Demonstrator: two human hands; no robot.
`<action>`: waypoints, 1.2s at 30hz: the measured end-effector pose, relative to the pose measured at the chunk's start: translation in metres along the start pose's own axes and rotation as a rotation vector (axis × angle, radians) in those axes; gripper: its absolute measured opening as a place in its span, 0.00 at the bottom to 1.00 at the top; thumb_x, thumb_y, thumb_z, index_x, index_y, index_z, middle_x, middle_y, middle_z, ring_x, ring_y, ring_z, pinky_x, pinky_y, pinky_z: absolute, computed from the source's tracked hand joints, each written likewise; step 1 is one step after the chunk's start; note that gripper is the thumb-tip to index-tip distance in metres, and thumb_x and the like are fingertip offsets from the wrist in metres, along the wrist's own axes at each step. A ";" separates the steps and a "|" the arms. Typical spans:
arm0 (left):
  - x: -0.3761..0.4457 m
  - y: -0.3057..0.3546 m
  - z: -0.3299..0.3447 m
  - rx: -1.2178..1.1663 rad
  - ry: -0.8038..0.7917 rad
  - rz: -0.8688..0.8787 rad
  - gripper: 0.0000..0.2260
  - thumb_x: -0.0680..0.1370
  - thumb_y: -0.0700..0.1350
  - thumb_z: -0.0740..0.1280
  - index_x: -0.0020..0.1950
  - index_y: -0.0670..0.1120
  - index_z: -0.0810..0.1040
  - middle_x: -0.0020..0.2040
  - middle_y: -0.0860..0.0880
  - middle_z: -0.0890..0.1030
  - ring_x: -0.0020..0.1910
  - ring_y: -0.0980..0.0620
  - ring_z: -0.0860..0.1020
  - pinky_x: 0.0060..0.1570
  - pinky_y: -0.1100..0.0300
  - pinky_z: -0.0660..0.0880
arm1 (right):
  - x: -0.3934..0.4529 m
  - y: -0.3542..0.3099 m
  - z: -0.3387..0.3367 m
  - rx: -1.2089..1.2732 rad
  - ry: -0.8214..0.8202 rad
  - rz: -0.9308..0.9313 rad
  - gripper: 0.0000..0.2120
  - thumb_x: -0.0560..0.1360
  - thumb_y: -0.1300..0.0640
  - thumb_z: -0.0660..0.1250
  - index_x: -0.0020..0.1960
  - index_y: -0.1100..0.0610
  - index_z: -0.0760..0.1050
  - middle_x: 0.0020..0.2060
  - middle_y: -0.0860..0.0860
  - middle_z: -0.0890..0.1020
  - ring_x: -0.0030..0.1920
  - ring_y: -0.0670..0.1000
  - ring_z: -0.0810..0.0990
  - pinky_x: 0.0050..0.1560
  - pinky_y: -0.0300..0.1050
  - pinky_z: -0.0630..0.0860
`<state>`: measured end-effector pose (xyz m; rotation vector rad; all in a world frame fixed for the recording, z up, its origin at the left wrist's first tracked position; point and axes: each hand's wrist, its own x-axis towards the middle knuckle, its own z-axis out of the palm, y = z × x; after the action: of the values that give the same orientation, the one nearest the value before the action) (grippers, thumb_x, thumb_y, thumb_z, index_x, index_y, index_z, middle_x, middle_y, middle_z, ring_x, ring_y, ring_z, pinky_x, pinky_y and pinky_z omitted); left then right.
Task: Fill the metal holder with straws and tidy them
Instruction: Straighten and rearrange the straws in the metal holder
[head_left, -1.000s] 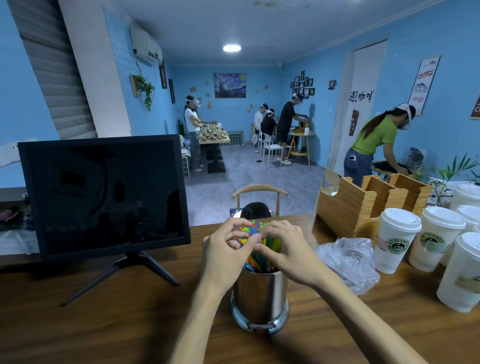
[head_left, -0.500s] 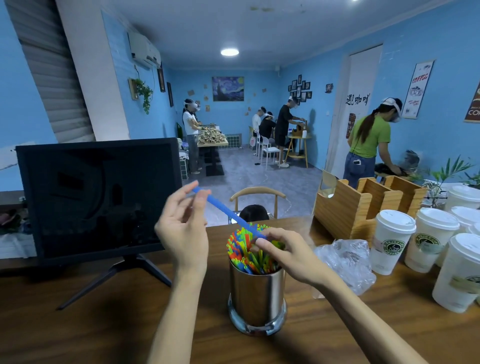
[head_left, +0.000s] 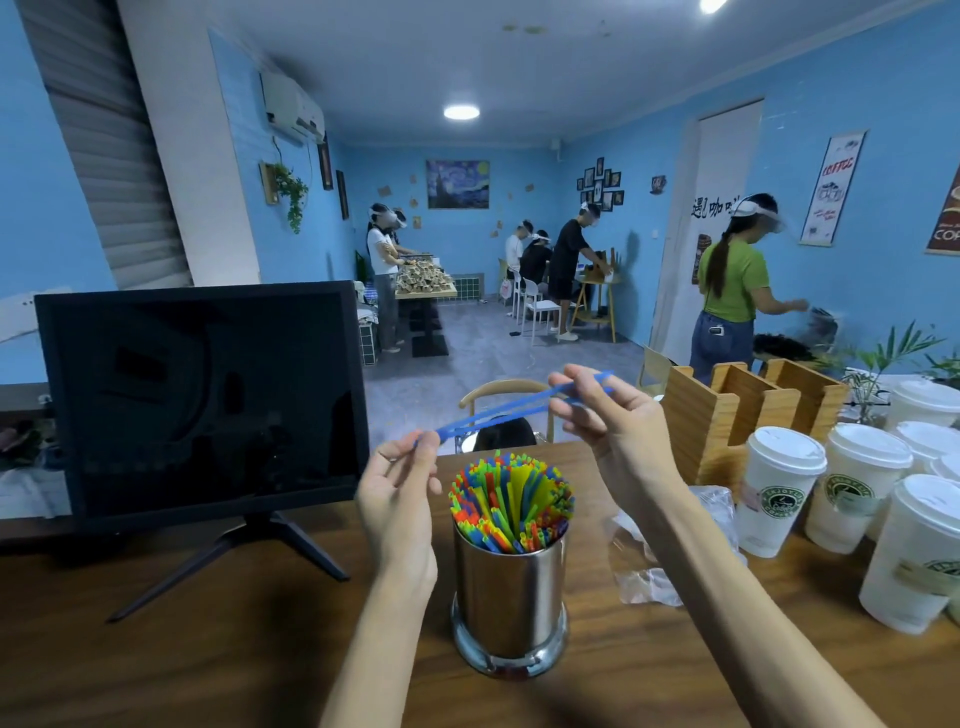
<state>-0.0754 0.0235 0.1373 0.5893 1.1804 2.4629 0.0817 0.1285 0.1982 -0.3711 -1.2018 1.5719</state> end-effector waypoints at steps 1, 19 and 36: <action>-0.003 -0.007 0.000 0.011 -0.005 -0.044 0.02 0.77 0.38 0.72 0.48 0.42 0.80 0.35 0.53 0.82 0.31 0.59 0.73 0.34 0.66 0.72 | 0.002 -0.003 0.002 0.007 0.014 -0.018 0.13 0.71 0.54 0.72 0.52 0.59 0.82 0.47 0.55 0.88 0.37 0.48 0.87 0.38 0.37 0.80; -0.016 -0.022 -0.001 0.654 -0.422 0.066 0.07 0.75 0.46 0.77 0.40 0.58 0.85 0.36 0.57 0.84 0.36 0.61 0.78 0.42 0.61 0.74 | -0.002 0.021 0.006 -0.876 -0.243 -0.485 0.12 0.77 0.59 0.74 0.61 0.55 0.82 0.44 0.45 0.86 0.39 0.47 0.86 0.44 0.53 0.83; -0.017 -0.021 -0.007 0.712 -0.347 0.329 0.03 0.78 0.49 0.72 0.46 0.57 0.81 0.42 0.57 0.82 0.43 0.54 0.80 0.42 0.55 0.79 | -0.017 0.073 -0.031 -1.208 -0.479 -0.382 0.20 0.85 0.43 0.56 0.58 0.48 0.85 0.58 0.35 0.81 0.68 0.36 0.67 0.69 0.30 0.62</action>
<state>-0.0618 0.0238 0.1130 1.4324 1.9144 1.9845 0.0708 0.1352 0.1182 -0.4823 -2.3697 0.4500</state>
